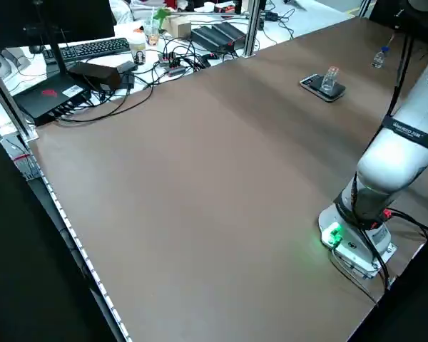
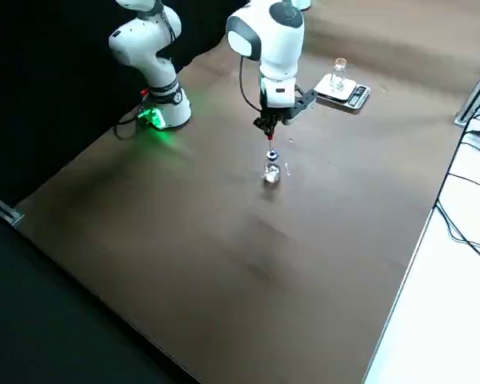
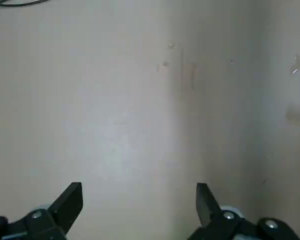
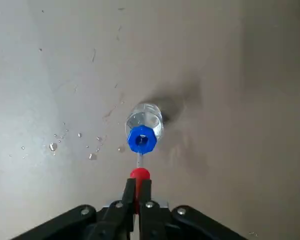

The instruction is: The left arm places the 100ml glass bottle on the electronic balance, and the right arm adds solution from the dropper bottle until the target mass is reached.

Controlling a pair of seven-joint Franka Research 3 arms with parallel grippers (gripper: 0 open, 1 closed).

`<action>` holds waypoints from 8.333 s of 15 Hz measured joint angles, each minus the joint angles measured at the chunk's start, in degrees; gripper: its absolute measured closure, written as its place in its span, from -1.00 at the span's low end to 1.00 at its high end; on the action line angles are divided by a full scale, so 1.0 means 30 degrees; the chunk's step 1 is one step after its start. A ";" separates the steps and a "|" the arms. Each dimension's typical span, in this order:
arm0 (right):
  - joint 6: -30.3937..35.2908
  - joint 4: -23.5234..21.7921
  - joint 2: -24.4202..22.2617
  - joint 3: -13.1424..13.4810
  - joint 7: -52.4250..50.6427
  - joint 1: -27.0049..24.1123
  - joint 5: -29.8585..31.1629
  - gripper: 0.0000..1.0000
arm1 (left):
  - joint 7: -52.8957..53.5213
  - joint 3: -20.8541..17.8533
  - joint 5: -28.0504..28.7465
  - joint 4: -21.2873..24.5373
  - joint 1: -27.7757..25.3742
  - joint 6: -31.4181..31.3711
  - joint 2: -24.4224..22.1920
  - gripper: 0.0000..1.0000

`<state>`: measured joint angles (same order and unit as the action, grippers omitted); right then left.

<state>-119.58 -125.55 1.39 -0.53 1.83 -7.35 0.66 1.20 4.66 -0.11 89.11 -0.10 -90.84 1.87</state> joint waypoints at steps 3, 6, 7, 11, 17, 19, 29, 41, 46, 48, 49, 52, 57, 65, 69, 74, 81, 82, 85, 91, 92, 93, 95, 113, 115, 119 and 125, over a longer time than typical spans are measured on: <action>-0.0001 0.0000 0.0019 0.0006 0.0070 0.0002 0.0148 0.89 | 0.0000 0.0000 0.0000 0.0000 0.0000 0.0000 0.0000 -1.00; -0.0242 -0.0001 0.0029 -0.0010 0.0102 0.0011 0.0157 0.89 | 0.0000 0.0000 0.0000 0.0000 0.0000 0.0000 0.0000 -1.00; -0.0479 0.0000 0.0033 -0.0018 0.0112 0.0015 0.0159 0.89 | 0.0000 0.0000 0.0000 0.0000 0.0000 0.0000 0.0000 -1.00; -0.1317 -0.0001 0.0124 -0.0027 0.0128 0.0021 0.0161 0.89 | 0.0000 0.0000 0.0000 0.0000 0.0000 0.0000 0.0001 -1.00; -0.1351 -0.0003 0.0145 -0.0027 0.0140 0.0021 0.0171 0.89 | 0.0000 -0.0001 0.0000 0.0000 0.0000 0.0000 0.0001 -1.00; -0.1313 -0.0007 0.0143 -0.0027 0.0140 0.0021 0.0181 0.89 | 0.0000 -0.0001 0.0000 0.0000 0.0000 0.0000 0.0001 -1.00; -0.0386 0.0216 0.0135 -0.0030 0.0162 0.0070 0.0224 0.89 | 0.0000 -0.0002 0.0000 0.0000 0.0000 0.0000 0.0001 -1.00; -0.0354 0.0235 0.0162 -0.0031 0.0325 0.0086 0.0229 0.89 | 0.0000 -0.0002 0.0000 0.0000 0.0000 0.0000 0.0001 -1.00; -0.0500 0.0236 0.0200 -0.0031 0.0362 0.0089 0.0230 0.89 | 0.0000 -0.0002 0.0000 0.0000 0.0000 0.0000 0.0002 -1.00; -0.0498 0.0236 0.0200 -0.0031 0.0367 0.0091 0.0230 0.89 | 0.0000 -0.0002 0.0000 0.0000 0.0001 0.0000 0.0002 -1.00; -0.0513 0.0236 0.0200 -0.0032 0.0373 0.0097 0.0230 0.89 | 0.0000 -0.0002 0.0000 0.0000 0.0001 0.0000 0.0002 -1.00; -0.0580 0.0235 0.0228 -0.0034 0.0404 0.0108 0.0230 0.89 | 0.0000 -0.0002 0.0000 0.0000 0.0000 0.0000 0.0002 -1.00; -0.0926 0.0242 0.0305 -0.0034 0.0418 0.0108 0.0231 0.89 | 0.0000 -0.0003 0.0000 0.0000 0.0000 0.0000 0.0007 -1.00; -0.0812 0.0294 0.0343 -0.0016 0.0425 0.0108 0.0286 0.89 | 0.0000 -0.0003 0.0000 0.0001 0.0001 0.0000 0.0081 -1.00; -0.0358 0.0384 0.0347 -0.0016 0.0430 0.0108 0.0290 0.89 | 0.0000 -0.0003 0.0000 0.0001 0.0000 0.0000 0.0089 -1.00; -0.0181 0.0492 0.0351 -0.0017 0.0442 0.0108 0.0292 0.89 | 0.0000 -0.0004 0.0000 0.0001 0.0000 0.0000 0.0092 -1.00; 0.0169 0.0686 0.0350 -0.0018 0.0570 0.0108 0.0293 0.89 | 0.0000 -0.0004 0.0000 0.0001 0.0000 0.0000 0.0093 -1.00; 0.0219 0.0685 0.0351 -0.0024 0.0576 0.0109 0.0294 0.89 | 0.0000 -0.0006 0.0000 0.0001 0.0000 0.0000 0.0093 -1.00; 0.0390 0.0648 0.0361 -0.0028 0.0594 0.0116 0.0294 0.89 | 0.0000 -0.0006 0.0000 0.0001 0.0000 0.0000 0.0093 -1.00; 0.0307 0.0644 0.0504 -0.0029 0.0636 0.0118 0.0300 0.89 | 0.0000 -0.0008 0.0000 0.0001 0.0001 0.0000 0.0094 -1.00; 0.0246 0.0644 0.0517 -0.0029 0.0643 0.0118 0.0301 0.89 | 0.0000 -0.0008 0.0000 0.0001 0.0001 0.0000 0.0094 -1.00; 0.0219 0.0644 0.0518 -0.0029 0.0653 0.0118 0.0301 0.89 | 0.0000 -0.0008 0.0000 0.0001 0.0001 0.0000 0.0094 -1.00; 0.0083 0.0644 0.0526 -0.0029 0.0665 0.0119 0.0303 0.89 | 0.0000 -0.0008 0.0000 0.0001 0.0001 0.0000 0.0094 -1.00; -0.0067 0.0950 0.0544 -0.0046 0.0737 0.0161 0.0305 0.89 | 0.0000 -0.0017 0.0000 0.0001 0.0000 0.0000 0.0095 -1.00; -0.0064 0.0885 0.0584 -0.0045 0.0738 0.0161 0.0309 0.89 | 0.0000 -0.0017 0.0000 0.0001 0.0000 0.0000 0.0095 -1.00; -0.0065 0.0842 0.0665 -0.0045 0.0742 0.0161 0.0396 0.89 | 0.0000 -0.0016 0.0000 0.0007 0.0010 0.0001 0.0102 -1.00; -0.0106 0.0821 0.0665 -0.0045 0.0786 0.0161 0.0762 0.89 | 0.0000 -0.0006 0.0000 0.0016 0.0013 0.0001 0.0123 -1.00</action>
<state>-119.90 -123.08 3.38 -0.66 4.18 -6.87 2.95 1.20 4.65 -0.11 89.16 -0.06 -90.83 2.23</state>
